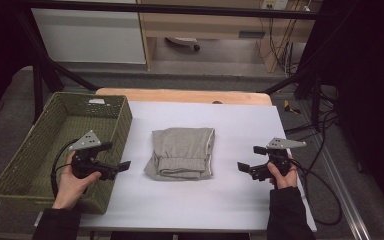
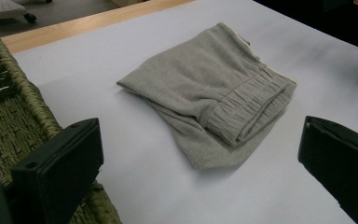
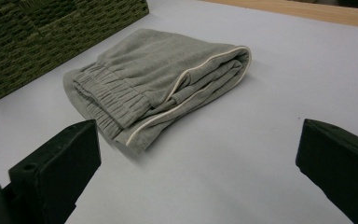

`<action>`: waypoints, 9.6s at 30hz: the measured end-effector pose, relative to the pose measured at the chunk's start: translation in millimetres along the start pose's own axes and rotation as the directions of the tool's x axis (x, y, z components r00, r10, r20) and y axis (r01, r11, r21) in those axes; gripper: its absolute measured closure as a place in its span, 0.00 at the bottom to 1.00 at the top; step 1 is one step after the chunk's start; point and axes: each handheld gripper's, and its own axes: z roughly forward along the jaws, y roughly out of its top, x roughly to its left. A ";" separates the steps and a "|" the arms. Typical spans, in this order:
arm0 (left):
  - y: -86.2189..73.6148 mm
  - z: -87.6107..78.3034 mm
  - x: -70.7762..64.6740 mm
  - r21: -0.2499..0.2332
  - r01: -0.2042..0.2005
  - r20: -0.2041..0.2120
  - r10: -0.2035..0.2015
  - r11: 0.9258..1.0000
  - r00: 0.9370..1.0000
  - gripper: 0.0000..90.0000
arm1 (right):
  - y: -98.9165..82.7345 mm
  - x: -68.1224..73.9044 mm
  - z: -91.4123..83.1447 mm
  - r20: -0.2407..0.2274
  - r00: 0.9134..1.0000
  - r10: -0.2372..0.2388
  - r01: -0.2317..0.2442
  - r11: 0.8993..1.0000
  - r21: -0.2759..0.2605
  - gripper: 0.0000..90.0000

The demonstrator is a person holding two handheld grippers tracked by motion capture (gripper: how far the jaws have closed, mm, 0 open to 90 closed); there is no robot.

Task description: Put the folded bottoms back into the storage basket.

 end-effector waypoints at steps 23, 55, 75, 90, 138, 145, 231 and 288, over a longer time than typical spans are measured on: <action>10.0 -5.8 -6.1 -0.014 0.017 -0.019 -0.018 1.000 1.000 0.00 | -0.3 -0.3 1.5 -0.001 1.000 0.005 -0.005 1.000 0.004 0.01; 37.5 10.3 -31.4 0.028 0.009 -0.060 -0.008 1.000 0.998 0.00 | -0.3 -0.3 1.9 0.008 1.000 0.008 -0.008 1.000 0.004 0.01; 43.1 50.3 -59.0 0.090 -0.025 -0.054 0.030 0.996 0.998 0.00 | -0.7 -0.2 2.5 0.007 1.000 0.012 -0.012 1.000 0.004 0.01; 42.9 82.0 -71.9 0.128 -0.039 -0.026 0.043 0.991 0.999 0.00 | -0.9 0.3 2.5 0.008 1.000 0.010 -0.010 1.000 0.005 0.01; 28.6 158.5 -30.0 0.205 0.151 -0.219 -0.105 0.967 0.970 0.04 | -1.2 1.0 4.4 0.004 1.000 0.006 -0.006 1.000 0.014 0.01; 25.8 162.1 -19.5 0.208 0.183 -0.260 -0.126 0.961 0.957 0.12 | -1.2 0.9 4.4 0.002 1.000 0.005 -0.005 1.000 0.012 0.01; 4.4 178.2 -4.3 0.258 0.189 -0.214 -0.134 0.947 0.968 0.85 | 35.7 7.2 97.3 0.159 0.985 0.061 -0.077 0.993 0.094 0.04; 3.2 177.3 -1.6 0.249 0.199 -0.199 -0.151 0.948 0.968 0.86 | 16.4 15.5 157.8 0.122 0.985 0.122 -0.147 0.964 0.221 0.76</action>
